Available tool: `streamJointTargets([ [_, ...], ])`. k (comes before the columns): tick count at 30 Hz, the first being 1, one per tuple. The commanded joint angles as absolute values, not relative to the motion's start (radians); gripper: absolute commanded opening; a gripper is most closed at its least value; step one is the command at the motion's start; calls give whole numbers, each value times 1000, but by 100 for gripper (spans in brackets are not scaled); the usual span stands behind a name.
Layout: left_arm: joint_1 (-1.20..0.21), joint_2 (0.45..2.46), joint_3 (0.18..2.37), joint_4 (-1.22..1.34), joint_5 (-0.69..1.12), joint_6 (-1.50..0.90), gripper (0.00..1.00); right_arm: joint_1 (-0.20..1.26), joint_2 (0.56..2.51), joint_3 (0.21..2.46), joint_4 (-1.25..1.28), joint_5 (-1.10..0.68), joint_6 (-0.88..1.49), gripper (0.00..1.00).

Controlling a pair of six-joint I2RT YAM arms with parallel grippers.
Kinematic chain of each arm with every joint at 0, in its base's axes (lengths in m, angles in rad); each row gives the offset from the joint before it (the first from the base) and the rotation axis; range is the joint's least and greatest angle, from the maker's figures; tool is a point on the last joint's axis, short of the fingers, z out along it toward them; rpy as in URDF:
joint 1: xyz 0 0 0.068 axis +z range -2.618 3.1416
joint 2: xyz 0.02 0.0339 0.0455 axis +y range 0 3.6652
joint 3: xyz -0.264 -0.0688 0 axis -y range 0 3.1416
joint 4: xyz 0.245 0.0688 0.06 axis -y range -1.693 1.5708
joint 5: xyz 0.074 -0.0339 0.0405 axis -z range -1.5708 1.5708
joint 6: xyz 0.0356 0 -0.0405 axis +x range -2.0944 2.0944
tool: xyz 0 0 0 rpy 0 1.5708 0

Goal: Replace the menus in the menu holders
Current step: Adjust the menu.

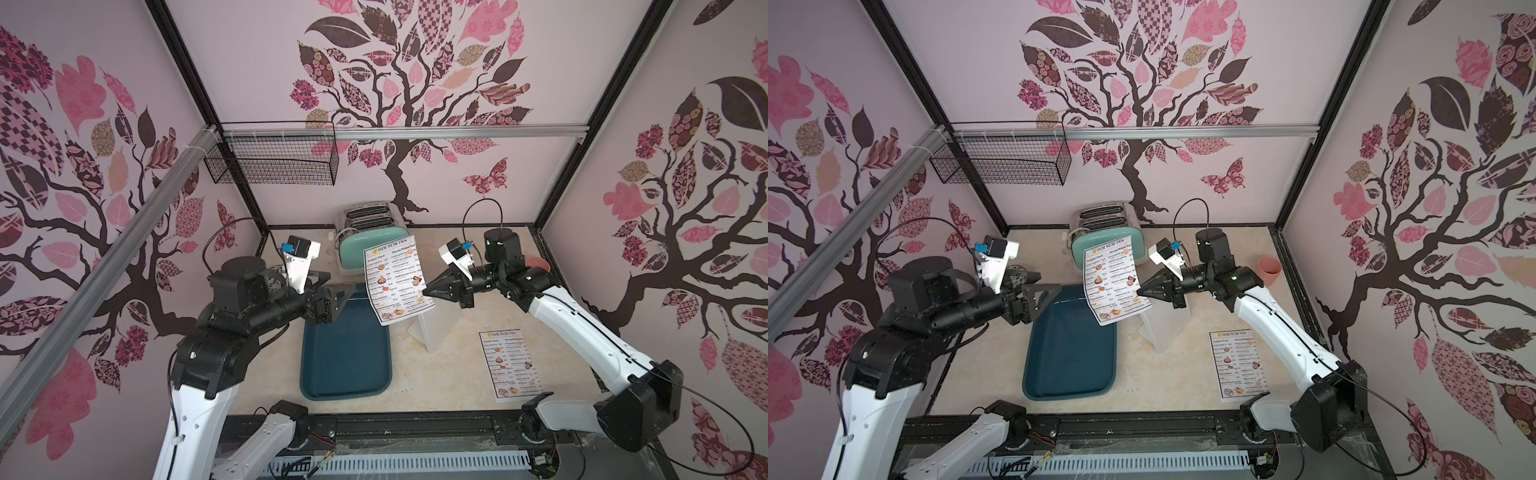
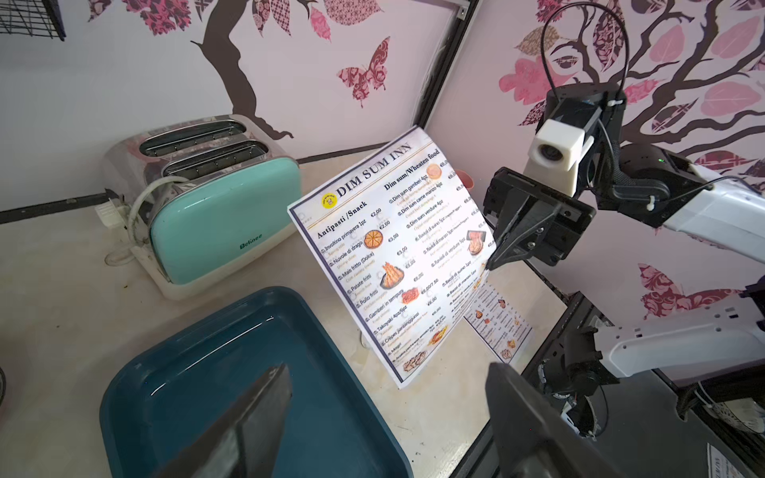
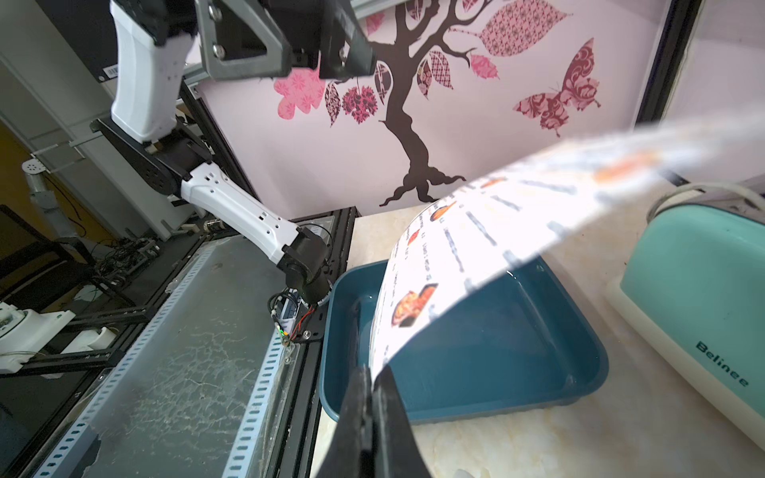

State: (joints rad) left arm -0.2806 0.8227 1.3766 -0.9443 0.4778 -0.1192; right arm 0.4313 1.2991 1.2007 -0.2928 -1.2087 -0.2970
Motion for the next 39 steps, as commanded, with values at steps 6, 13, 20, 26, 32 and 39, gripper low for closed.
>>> streamJointTargets([
  [6,-276,725,1036,-574,691,-351,82,427,1228,1275,-340,-1206,-281,0],
  [13,-276,802,978,-382,888,-619,82,429,1206,1345,-367,-1206,-292,0],
  [20,-275,841,893,2,994,-970,80,430,1206,1351,-267,-1253,-207,0],
  [26,-276,859,889,108,1025,-1068,72,444,1211,1325,-174,-1272,-151,0],
  [32,-276,872,897,153,1045,-1104,53,447,1209,1294,-145,-1272,-144,0],
  [39,-280,876,905,195,1056,-1136,43,445,1210,1265,-111,-1252,-137,0],
])
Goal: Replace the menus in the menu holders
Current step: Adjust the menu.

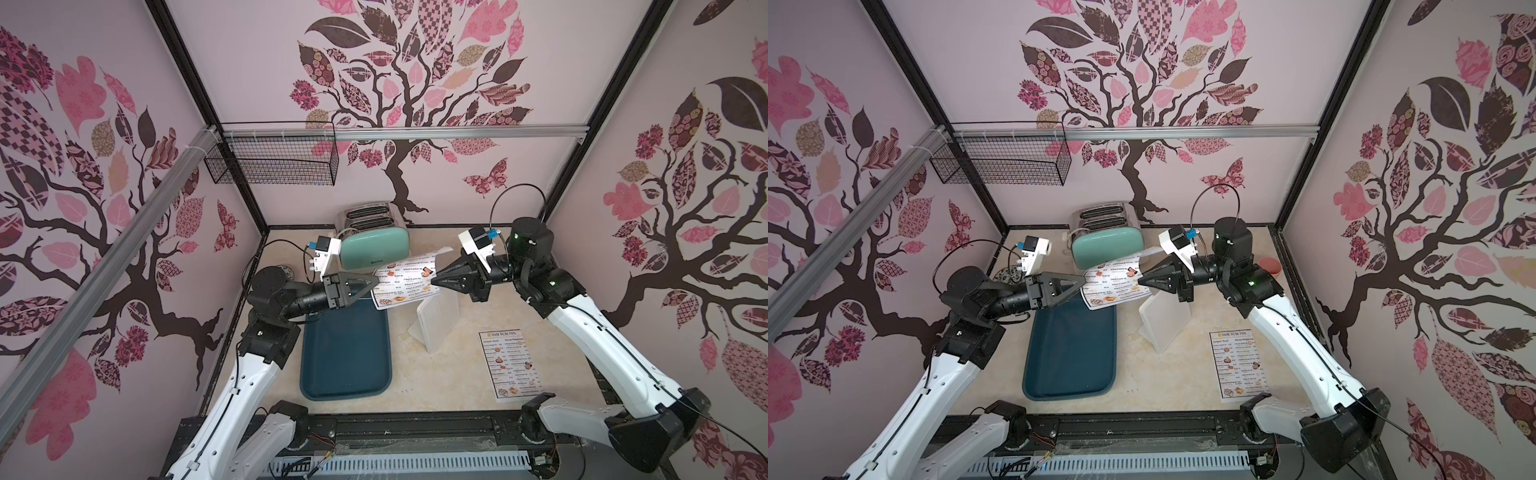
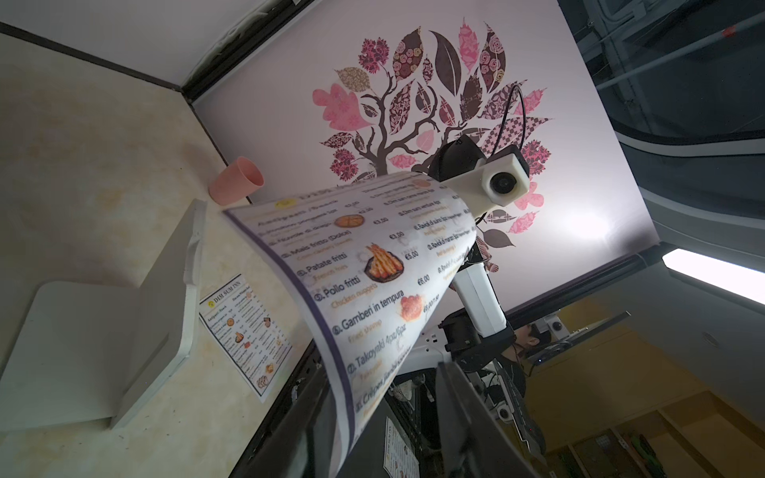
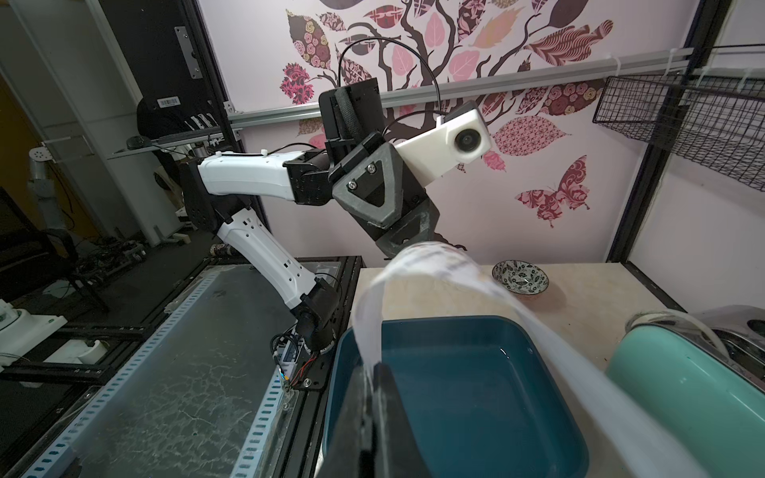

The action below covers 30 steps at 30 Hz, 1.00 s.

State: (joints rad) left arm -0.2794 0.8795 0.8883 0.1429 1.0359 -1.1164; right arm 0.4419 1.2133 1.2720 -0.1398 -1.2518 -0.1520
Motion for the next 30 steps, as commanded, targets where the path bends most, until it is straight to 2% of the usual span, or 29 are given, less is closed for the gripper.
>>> streamJointTargets([
  [1,-280,876,906,197,1056,-1138,41,445,1212,1262,-108,-1249,-133,0],
  [14,-285,881,914,170,1047,-1079,23,444,1231,1255,-54,-1218,-5,0],
  [17,-292,886,924,85,1045,-1020,15,443,1243,1261,-55,-1219,23,0],
  [21,-336,897,963,-35,1004,-874,0,445,1245,1261,-73,-1221,29,0],
  [22,-352,905,977,-75,988,-826,0,442,1243,1261,-89,-1210,29,1],
  [24,-378,912,996,-141,948,-744,0,432,1228,1262,-129,-1144,29,42],
  [25,-390,910,1000,-161,917,-707,0,420,1212,1257,-152,-1105,27,55],
  [28,-403,888,993,-233,810,-625,0,372,1138,1223,-212,-938,8,83],
  [30,-403,856,978,-270,741,-587,0,369,1082,1196,-281,-763,-42,93],
])
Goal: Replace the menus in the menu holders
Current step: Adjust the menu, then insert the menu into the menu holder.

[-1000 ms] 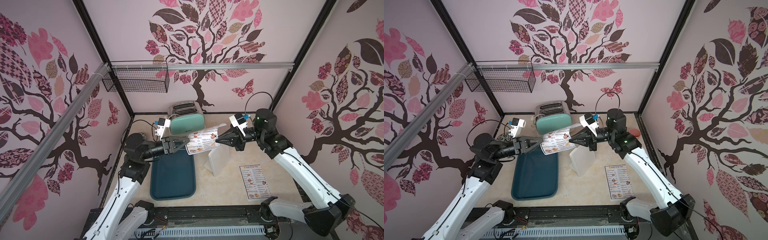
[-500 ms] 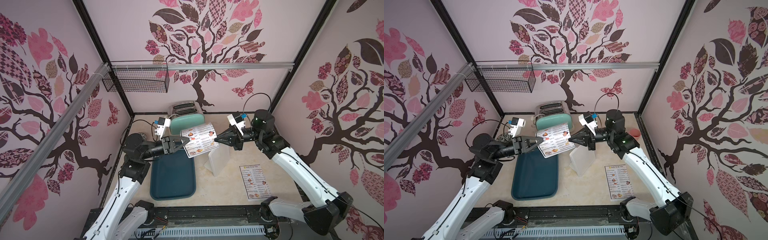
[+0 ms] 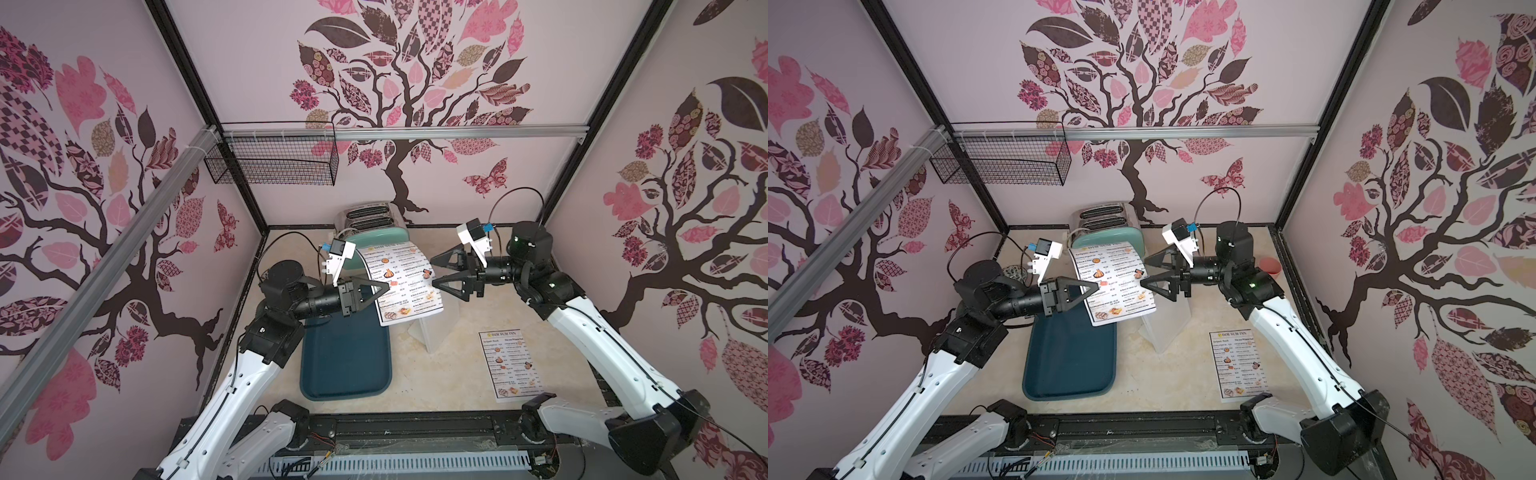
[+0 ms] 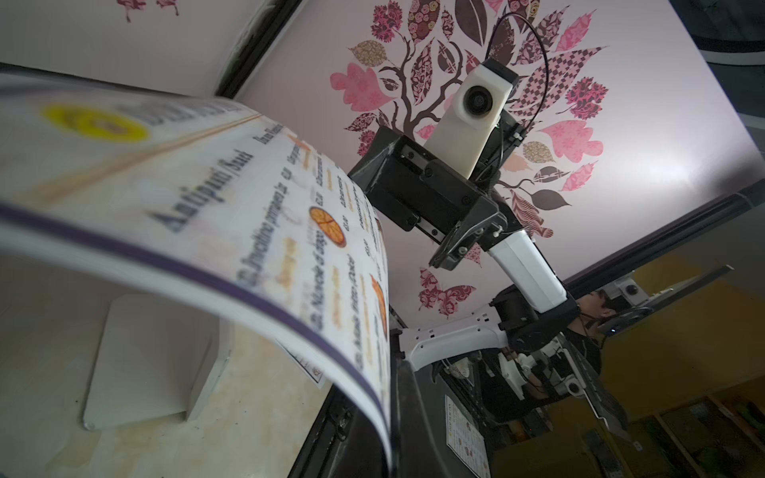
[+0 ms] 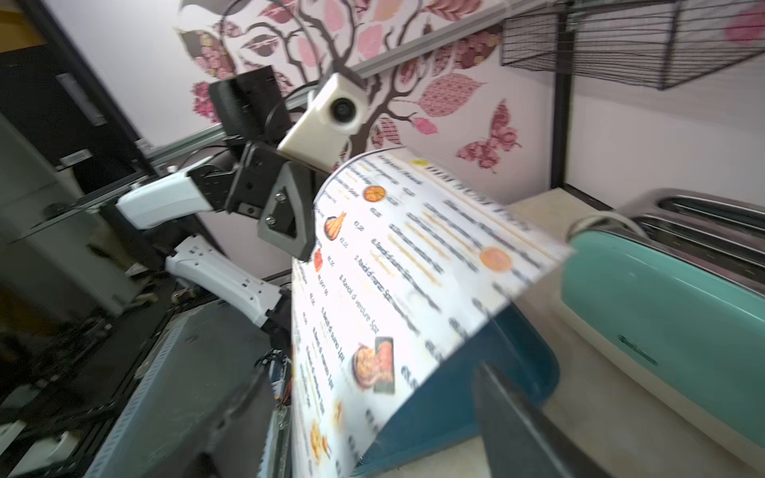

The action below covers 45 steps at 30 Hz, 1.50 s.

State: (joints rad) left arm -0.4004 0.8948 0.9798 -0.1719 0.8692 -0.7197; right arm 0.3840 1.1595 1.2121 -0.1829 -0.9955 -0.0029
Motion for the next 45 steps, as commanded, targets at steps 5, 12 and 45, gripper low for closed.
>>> streamJointTargets([
  [5,-408,777,919,-288,666,-563,0,369,974,1117,-382,-522,-96,96],
  [12,-416,726,834,-265,621,-535,0,368,921,1066,-393,-470,-58,95],
  [45,-439,784,736,-135,586,-396,0,369,936,1073,-357,-477,-31,93],
])
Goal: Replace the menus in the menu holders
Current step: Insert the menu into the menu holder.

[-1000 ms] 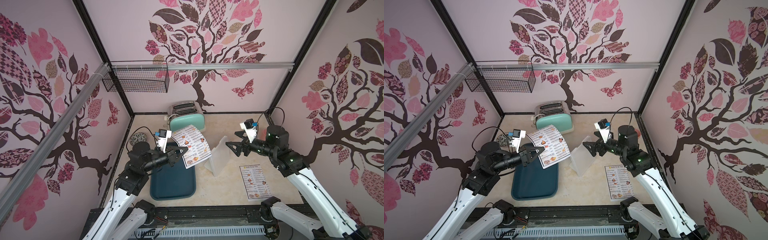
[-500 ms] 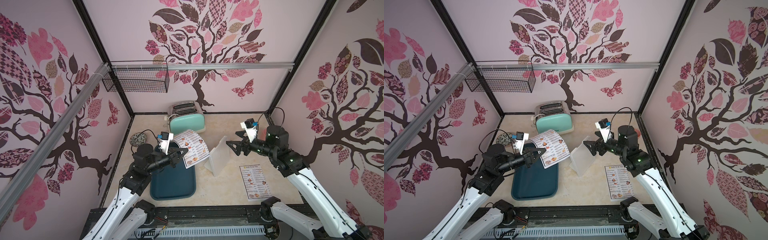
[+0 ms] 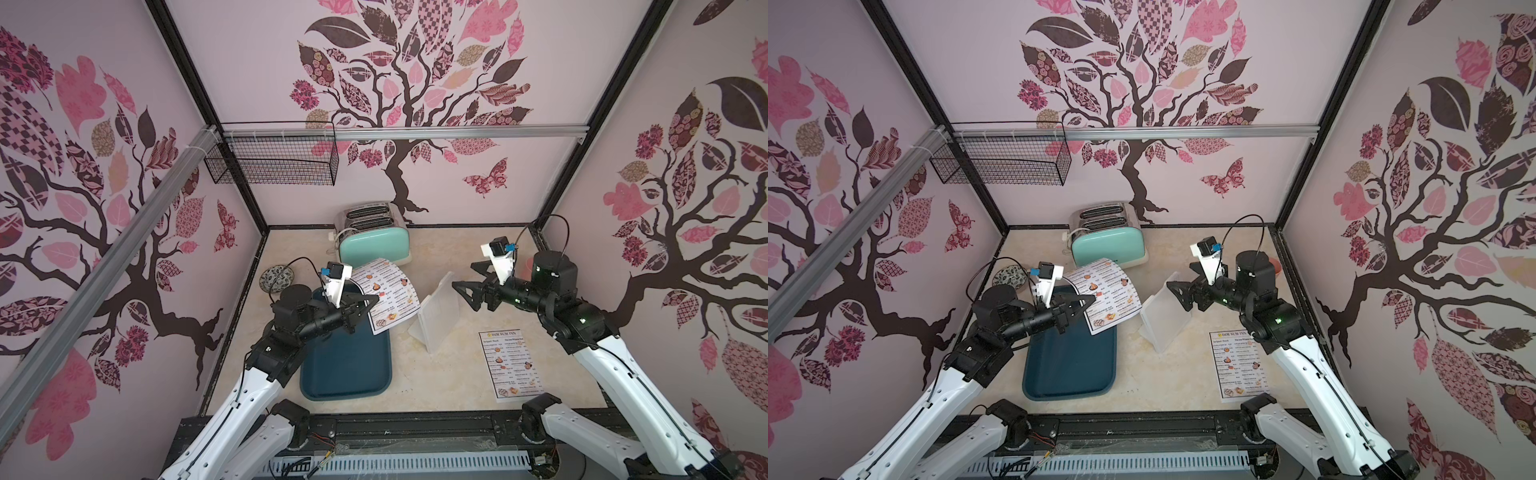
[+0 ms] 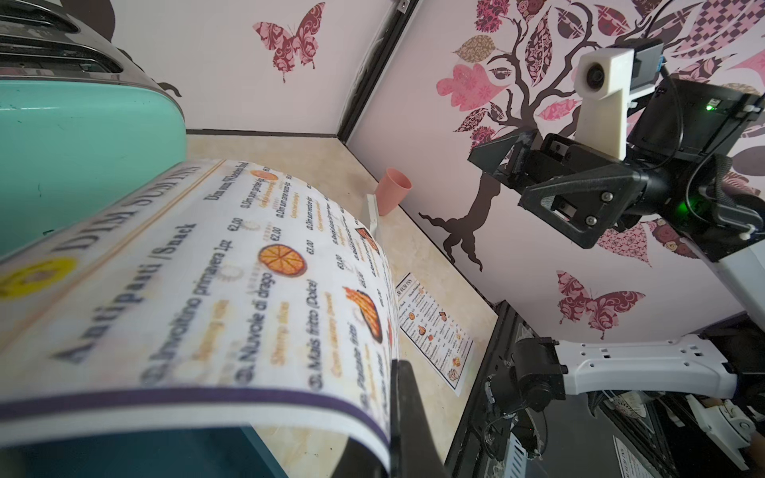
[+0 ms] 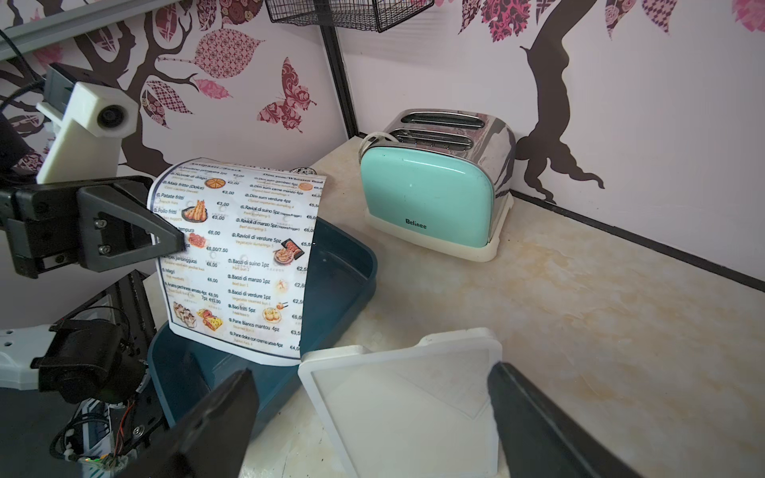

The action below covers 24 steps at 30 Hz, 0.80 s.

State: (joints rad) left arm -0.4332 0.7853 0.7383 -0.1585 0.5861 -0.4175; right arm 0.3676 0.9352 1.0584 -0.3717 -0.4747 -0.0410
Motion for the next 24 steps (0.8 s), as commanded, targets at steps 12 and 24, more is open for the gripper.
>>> streamJointTargets([
  [12,-443,769,742,-147,574,-382,0,368,934,1074,-359,-478,-32,93],
  [24,-443,740,754,-198,568,-383,0,369,928,1073,-360,-486,-34,92],
])
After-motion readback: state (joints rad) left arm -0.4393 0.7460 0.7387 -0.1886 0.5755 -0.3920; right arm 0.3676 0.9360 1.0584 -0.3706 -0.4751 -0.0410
